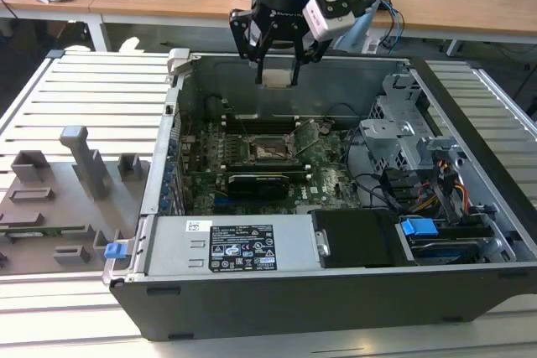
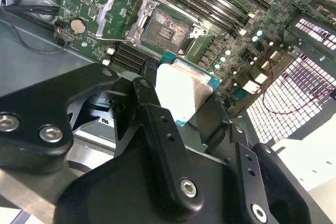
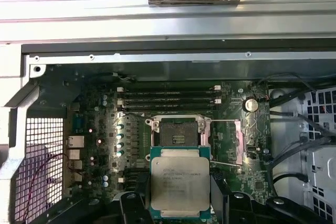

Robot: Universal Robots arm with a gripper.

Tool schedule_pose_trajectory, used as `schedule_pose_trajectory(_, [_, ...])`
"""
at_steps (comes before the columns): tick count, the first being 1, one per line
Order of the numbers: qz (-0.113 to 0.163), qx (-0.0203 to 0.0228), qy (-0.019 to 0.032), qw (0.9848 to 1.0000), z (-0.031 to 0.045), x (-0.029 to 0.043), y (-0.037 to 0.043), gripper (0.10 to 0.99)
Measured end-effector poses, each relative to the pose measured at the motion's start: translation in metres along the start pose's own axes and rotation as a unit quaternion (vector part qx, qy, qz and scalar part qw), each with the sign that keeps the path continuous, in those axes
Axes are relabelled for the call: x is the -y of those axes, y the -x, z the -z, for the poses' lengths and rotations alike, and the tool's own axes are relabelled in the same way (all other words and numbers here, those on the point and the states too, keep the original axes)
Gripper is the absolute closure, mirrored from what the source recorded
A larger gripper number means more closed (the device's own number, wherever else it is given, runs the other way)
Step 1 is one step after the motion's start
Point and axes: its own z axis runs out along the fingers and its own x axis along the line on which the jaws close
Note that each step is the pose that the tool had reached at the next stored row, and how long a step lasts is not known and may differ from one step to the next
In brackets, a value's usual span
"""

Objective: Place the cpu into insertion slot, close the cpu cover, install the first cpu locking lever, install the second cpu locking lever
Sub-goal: 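Place the cpu into insertion slot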

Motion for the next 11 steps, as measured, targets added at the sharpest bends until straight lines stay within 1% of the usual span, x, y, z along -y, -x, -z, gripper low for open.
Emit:
schedule_pose_trajectory(7, [0.000, 0.0000, 0.0001, 1.0000, -0.0064, 0.0006, 0.0001, 0.545])
schedule_pose_trajectory(11, [0.000, 0.0000, -0.0001, 1.0000, -0.0078, 0.0007, 0.0001, 0.545])
